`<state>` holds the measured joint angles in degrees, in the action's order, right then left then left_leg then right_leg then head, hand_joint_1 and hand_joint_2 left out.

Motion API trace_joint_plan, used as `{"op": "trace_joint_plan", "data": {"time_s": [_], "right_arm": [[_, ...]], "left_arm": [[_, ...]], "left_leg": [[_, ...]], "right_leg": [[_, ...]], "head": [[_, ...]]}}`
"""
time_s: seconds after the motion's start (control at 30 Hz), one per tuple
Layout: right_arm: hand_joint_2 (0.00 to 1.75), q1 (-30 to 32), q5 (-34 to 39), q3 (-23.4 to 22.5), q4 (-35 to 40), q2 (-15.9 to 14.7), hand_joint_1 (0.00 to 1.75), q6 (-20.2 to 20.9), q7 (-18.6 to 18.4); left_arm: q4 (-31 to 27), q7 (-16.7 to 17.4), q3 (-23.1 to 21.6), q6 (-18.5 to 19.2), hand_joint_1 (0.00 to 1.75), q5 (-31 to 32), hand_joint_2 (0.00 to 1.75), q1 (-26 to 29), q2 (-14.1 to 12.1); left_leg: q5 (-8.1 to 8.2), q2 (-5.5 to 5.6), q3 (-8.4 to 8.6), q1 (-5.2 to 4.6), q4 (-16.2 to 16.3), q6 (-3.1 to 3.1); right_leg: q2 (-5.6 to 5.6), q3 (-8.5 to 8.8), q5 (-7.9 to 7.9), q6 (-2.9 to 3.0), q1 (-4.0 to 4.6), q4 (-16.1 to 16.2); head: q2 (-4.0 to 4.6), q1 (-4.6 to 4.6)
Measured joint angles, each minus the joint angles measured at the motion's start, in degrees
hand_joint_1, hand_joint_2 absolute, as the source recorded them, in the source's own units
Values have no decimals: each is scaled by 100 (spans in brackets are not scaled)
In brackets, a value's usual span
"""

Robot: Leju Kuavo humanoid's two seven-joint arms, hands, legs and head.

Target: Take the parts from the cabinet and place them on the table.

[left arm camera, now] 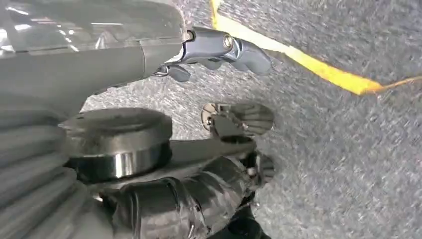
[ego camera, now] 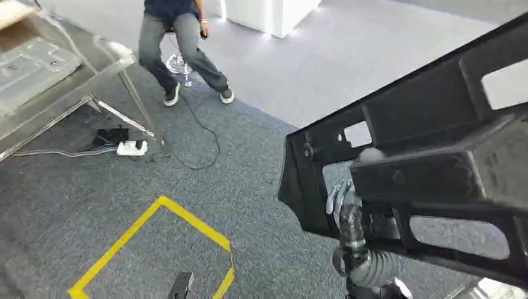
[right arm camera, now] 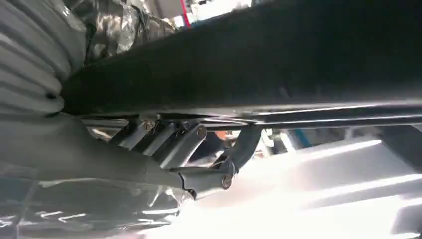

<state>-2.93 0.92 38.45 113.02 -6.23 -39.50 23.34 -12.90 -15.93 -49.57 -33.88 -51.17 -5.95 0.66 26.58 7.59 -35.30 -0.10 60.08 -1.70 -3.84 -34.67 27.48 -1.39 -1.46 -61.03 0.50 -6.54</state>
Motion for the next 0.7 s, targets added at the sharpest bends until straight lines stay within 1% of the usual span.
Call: {"op": "trace_joint_plan", "data": {"time_s": [0.03,0.07,0.1,0.13,0.17,0.2,0.23,0.27,0.3,0.33,0.37,0.4,0.43,0.47,0.5,0.53,0.57,0.6,0.63,0.67,0.7], "right_arm": [[175,-1,4,0,-2,5,175,2,0],[175,-12,4,0,-2,13,175,4,2],[175,-24,13,0,-2,24,175,7,4],[175,-18,29,0,0,31,175,7,4],[175,-14,42,0,2,31,175,7,4],[175,-3,77,0,4,29,175,4,7],[175,13,116,0,4,29,175,4,7],[175,30,162,0,4,22,175,0,7],[175,47,206,0,4,18,175,0,11],[175,56,243,0,9,11,175,0,15],[175,56,282,0,13,4,175,2,22],[175,57,326,0,31,0,175,2,33],[175,63,358,0,37,-2,175,2,61],[175,70,380,0,39,-9,175,0,85],[175,70,405,0,39,-13,175,0,96],[175,77,413,0,39,-17,175,0,96],[175,74,415,0,42,-26,175,2,96],[175,77,426,0,57,-41,175,7,101],[175,78,450,0,59,-52,175,6,103],[175,73,477,0,59,-61,175,9,116],[175,77,531,0,55,-81,175,15,125]], "left_arm": [[0,-2,0,-9,0,0,175,12,-7],[2,-2,0,-18,0,0,175,23,-20],[0,4,-2,-26,0,0,175,44,-40],[0,18,-4,-29,0,18,175,43,-26],[0,37,-4,-39,0,26,175,25,-24],[0,61,-9,-46,0,37,175,8,-20],[0,94,-13,-70,0,50,175,4,-9],[0,120,-20,-94,0,72,175,10,9],[0,140,-22,-138,0,81,175,21,26],[0,155,-24,-169,0,85,175,30,30],[0,164,-24,-195,0,90,175,33,39],[0,168,-26,-219,0,94,175,29,48],[0,168,-26,-243,0,98,175,11,52],[0,168,-26,-258,0,98,175,-5,61],[0,168,-26,-267,0,98,175,-1,68],[0,168,-26,-269,0,98,175,11,68],[0,168,-26,-269,0,98,175,24,70],[0,171,-30,-271,0,94,175,43,87],[-2,164,-31,-269,0,94,175,46,100],[-2,168,-31,-269,0,81,175,25,118],[-2,168,-31,-271,0,79,175,8,135]], "left_leg": [[-13,75,3,10,-24,36],[-4,124,-41,9,-23,55],[36,-94,-33,-7,53,74],[161,-429,-134,-42,281,126],[355,-596,-351,-17,678,168],[559,-681,-624,10,1168,193],[666,-712,-834,25,1531,206],[648,-725,-941,33,1689,216],[515,-729,-910,36,1588,210],[273,-738,-743,35,1236,187],[-25,-782,-457,27,679,140],[-239,-920,-188,-2,177,75],[-116,-1182,-97,-74,-9,25],[-129,-1128,-74,-104,-47,-8],[-130,-1065,-93,-111,-41,-23],[-117,-1019,-100,-117,-42,-41],[-131,-951,-70,-116,-110,-69],[-189,-887,38,0,-237,-95],[-188,-835,84,-21,-290,-113],[-197,-788,92,-26,-289,-147],[-190,-720,89,-25,-281,-164]], "right_leg": [[56,6,2,38,15,1],[117,33,-10,82,-35,42],[181,69,-9,99,-49,65],[243,105,2,118,-48,87],[328,127,18,146,-37,93],[419,141,36,165,-26,91],[499,155,55,169,-21,90],[566,173,73,168,-19,90],[632,200,96,164,-16,90],[697,236,120,161,-10,91],[759,283,150,157,-4,94],[812,327,178,152,5,101],[856,353,196,128,30,117],[884,351,202,92,36,133],[924,364,207,64,40,144],[987,388,214,47,39,170],[1039,437,223,5,61,211],[969,448,270,-33,30,202],[681,416,367,-50,41,36],[535,232,567,-39,37,-326],[457,2,750,-43,35,-763]], "head": [[0,4],[0,4],[0,-2],[0,-66],[0,-72],[0,-70],[0,-79],[0,-70],[0,-79],[0,-74],[0,-77],[0,-76],[0,-65],[0,-77],[0,-70],[0,-70],[0,-72],[-2,-68],[0,-35],[-2,-20],[0,15]]}}
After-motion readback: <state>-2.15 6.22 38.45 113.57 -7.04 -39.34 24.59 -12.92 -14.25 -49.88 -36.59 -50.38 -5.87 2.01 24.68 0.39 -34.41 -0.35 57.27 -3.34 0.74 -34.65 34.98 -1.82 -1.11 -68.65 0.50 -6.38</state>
